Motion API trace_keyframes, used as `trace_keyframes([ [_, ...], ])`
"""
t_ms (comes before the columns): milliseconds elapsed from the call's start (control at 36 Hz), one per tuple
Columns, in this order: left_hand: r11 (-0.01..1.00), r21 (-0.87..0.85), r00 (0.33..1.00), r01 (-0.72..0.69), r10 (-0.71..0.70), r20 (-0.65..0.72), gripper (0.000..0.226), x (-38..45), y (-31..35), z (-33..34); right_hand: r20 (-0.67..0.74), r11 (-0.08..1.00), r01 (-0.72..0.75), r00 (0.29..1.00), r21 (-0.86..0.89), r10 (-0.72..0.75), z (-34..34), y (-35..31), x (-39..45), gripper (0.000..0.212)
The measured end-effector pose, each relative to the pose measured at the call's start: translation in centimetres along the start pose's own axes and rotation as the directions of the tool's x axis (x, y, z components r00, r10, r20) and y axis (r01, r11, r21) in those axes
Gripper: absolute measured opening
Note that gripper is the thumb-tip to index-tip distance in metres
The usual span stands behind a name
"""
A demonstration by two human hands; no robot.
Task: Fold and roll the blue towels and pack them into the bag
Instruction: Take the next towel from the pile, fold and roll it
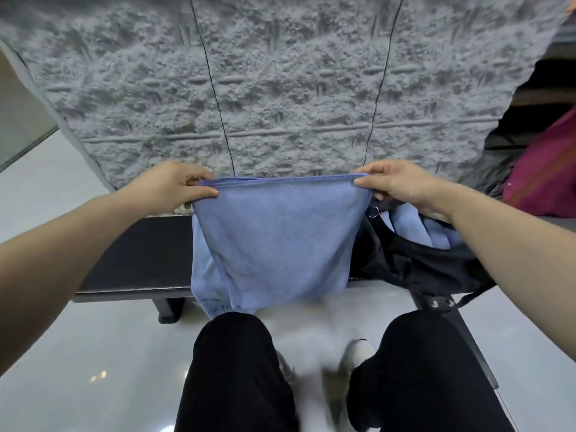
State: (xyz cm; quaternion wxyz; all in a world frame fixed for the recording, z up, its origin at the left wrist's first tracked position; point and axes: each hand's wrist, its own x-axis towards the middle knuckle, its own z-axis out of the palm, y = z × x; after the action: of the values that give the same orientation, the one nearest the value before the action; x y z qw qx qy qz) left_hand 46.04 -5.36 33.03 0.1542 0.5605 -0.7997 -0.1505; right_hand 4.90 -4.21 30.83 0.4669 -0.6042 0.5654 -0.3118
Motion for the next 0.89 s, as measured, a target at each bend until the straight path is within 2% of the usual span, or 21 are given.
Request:
trace_keyframes([
  [56, 0.995, 0.082, 0.998, 0.055, -0.055, 0.006, 0.022, 0.8, 0.0, 0.1, -0.026, 0.999, -0.013, 1.0, -0.053, 0.012, 0.2, -0.2, 0.8, 0.009],
  [139, 0.989, 0.036, 0.99, 0.143, -0.142, -0.027, 0.022, 2.4, -0.3, 0.7, -0.079, 0.996, -0.038, 0.996, -0.084, 0.032, 0.6, -1.0, 2.1, 0.008],
  [222, 0.962, -0.177, 0.973, 0.21, -0.224, -0.061, 0.024, 3.9, -0.3, 1.0, -0.073, 0.998, -0.033, 0.997, 0.058, 0.038, 0.8, -1.9, 3.8, 0.01],
  [278, 0.902, -0.374, 0.962, 0.216, -0.262, -0.076, 0.022, 4.7, 0.0, 0.8, -0.068, 0.991, -0.019, 0.997, 0.13, 0.028, 0.7, -2.5, 4.9, 0.011],
  [361, 0.808, -0.568, 0.952, 0.155, -0.276, -0.133, 0.019, 6.1, 0.1, 0.3, -0.111, 0.984, 0.023, 0.994, 0.174, -0.003, 0.4, -3.4, 6.4, 0.015],
  [417, 0.786, -0.61, 0.944, 0.104, -0.271, -0.188, 0.018, 6.7, 0.1, -0.2, -0.152, 0.982, 0.051, 0.988, 0.183, -0.023, 0.2, -4.0, 7.1, 0.018],
  [528, 0.822, -0.569, 0.922, 0.02, -0.236, -0.308, 0.018, 7.0, 0.9, -0.9, -0.206, 0.972, 0.109, 0.976, 0.209, -0.065, -0.5, -4.9, 7.7, 0.019],
  [611, 0.853, -0.52, 0.925, -0.043, -0.163, -0.344, 0.017, 6.4, 1.1, -1.2, -0.217, 0.969, 0.144, 0.971, 0.2, -0.1, -0.9, -4.9, 7.4, 0.017],
  [694, 0.945, -0.321, 0.929, -0.067, -0.059, -0.365, 0.008, 5.4, 1.2, -1.0, -0.229, 0.974, 0.152, 0.967, 0.168, -0.112, -1.1, -4.0, 6.9, 0.016],
  [750, 0.969, -0.239, 0.942, -0.064, -0.021, -0.335, 0.009, 4.3, 1.2, -0.3, -0.224, 0.98, 0.146, 0.968, 0.133, -0.114, -0.8, -2.9, 6.3, 0.018],
  [889, 0.976, -0.217, 0.98, 0.007, -0.05, -0.193, 0.018, 1.4, -0.3, 3.4, -0.159, 0.996, 0.083, 0.984, -0.023, -0.085, 0.5, 1.1, 4.1, 0.018],
])
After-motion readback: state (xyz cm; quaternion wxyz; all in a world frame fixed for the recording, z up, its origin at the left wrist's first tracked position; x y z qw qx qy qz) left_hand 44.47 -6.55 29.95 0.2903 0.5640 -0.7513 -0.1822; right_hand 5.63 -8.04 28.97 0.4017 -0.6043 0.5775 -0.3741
